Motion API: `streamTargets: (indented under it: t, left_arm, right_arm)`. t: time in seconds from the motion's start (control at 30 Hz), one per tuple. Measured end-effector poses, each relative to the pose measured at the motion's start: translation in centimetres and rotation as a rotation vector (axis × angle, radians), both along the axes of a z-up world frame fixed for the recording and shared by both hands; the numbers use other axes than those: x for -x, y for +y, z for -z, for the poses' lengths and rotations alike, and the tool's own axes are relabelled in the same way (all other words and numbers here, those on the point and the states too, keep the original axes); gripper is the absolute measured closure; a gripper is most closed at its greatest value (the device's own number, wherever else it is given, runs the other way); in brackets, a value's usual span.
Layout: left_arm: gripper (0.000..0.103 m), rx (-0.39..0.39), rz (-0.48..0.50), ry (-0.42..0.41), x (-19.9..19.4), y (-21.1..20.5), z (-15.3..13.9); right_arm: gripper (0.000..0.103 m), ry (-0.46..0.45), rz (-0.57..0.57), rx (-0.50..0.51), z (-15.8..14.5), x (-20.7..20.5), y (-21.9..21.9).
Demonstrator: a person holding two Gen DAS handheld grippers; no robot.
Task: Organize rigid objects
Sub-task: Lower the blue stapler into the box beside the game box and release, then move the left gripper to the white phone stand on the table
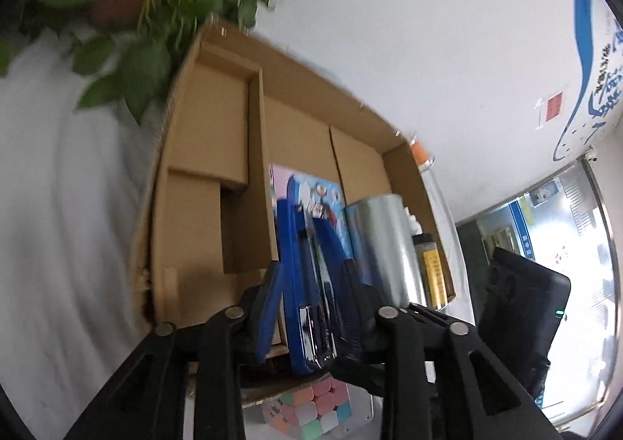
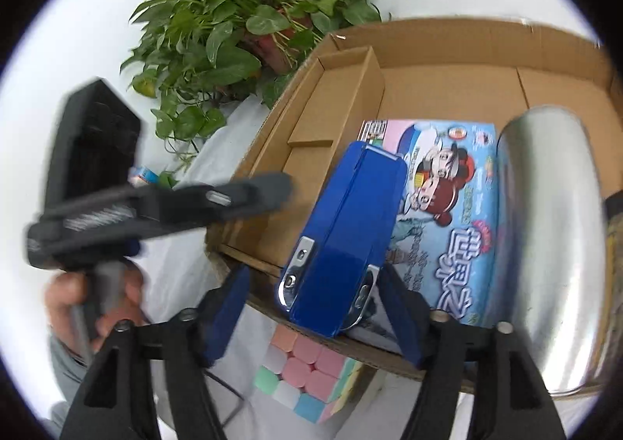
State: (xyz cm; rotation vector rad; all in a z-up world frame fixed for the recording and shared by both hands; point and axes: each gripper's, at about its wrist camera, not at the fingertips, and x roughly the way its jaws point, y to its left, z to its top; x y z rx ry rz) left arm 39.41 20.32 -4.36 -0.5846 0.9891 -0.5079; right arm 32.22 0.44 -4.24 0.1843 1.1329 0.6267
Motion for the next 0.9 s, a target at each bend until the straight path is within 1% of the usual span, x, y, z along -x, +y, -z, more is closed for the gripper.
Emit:
streamTargets:
  t: [0.03,0.1,0.13,0.17,0.2,0.27,0.33,0.47,0.5,0.53,0.6,0.63,0.73,0.77,0.83,0.87,0.9]
  left_arm:
    - [0.067,-0.007,-0.011,-0.027,0.5,0.5,-0.8]
    - [0.067,-0.02,-0.023,-0.061,2.0,0.9,-2.3]
    - [0.067,-0.026,-0.024,-0.072,3.1,0.9,-3.1]
    - [0.067,-0.037,-0.023,-0.086,3.9,0.7,-3.7]
    - [0.067,-0.049,-0.02,-0.098,4.4,0.7,-4.1]
    - [0.067,-0.064,-0.015,-0.111,5.9,0.0,-4.4]
    - [0.067,-0.062,-0.015,-0.119,6.6,-0.2,-4.6]
    - [0.067,-0.072,-0.026,-0.134,8.3,-0.5,-5.2]
    - [0.067,-0.076,-0.03,-0.136,8.4,-0.5,-5.1]
    - [0.067,-0.082,-0.036,-0.137,8.6,-0.6,-5.2]
    - [0.067,-0.101,-0.045,-0.137,8.7,-0.6,-5.1]
    - [0.067,-0.109,-0.047,-0.134,8.6,-0.5,-4.9]
    - [0.067,-0.129,-0.068,-0.099,8.1,-0.3,-3.7]
    - [0.067,-0.134,-0.065,-0.098,8.0,-0.3,-3.3]
    - [0.067,-0.15,-0.058,-0.103,8.1,-0.5,-2.9]
    - [0.067,-0.161,-0.055,-0.108,8.2,-0.7,-2.8]
    - [0.067,-0.178,-0.057,-0.116,8.6,-0.9,-2.9]
  right_arm:
    - [0.033,0.012,-0.012,0.023,0.6,-0.4,0.6]
    - [0.034,0.048,-0.025,0.051,1.6,-1.2,1.5]
    - [0.035,0.046,-0.023,0.085,2.1,-1.3,2.0]
    - [0.034,0.032,-0.021,0.092,2.3,-1.3,2.3]
    - [0.035,0.01,-0.016,0.097,2.2,-1.1,2.4]
    - [0.035,0.005,-0.012,0.107,2.1,-1.0,2.4]
    - [0.035,0.0,-0.013,0.121,2.2,-1.0,2.5]
    - [0.04,-0.029,0.009,0.218,2.2,-0.7,2.9]
    - [0.043,-0.028,0.021,0.222,2.2,-0.8,2.9]
    - [0.044,-0.009,0.028,0.2,2.3,-1.0,2.6]
    - [0.044,-0.001,0.031,0.202,2.2,-1.1,2.6]
    - [0.042,0.0,0.026,0.212,2.3,-1.1,3.0]
    - [0.042,-0.008,0.017,0.235,2.2,-0.9,3.5]
    - [0.042,-0.003,0.019,0.225,2.2,-0.9,3.3]
    - [0.04,0.021,0.008,0.155,2.1,-0.8,2.7]
    - [0.04,0.027,0.004,0.137,2.0,-0.7,2.4]
    - [0.04,0.019,0.0,0.117,1.6,-0.3,2.2]
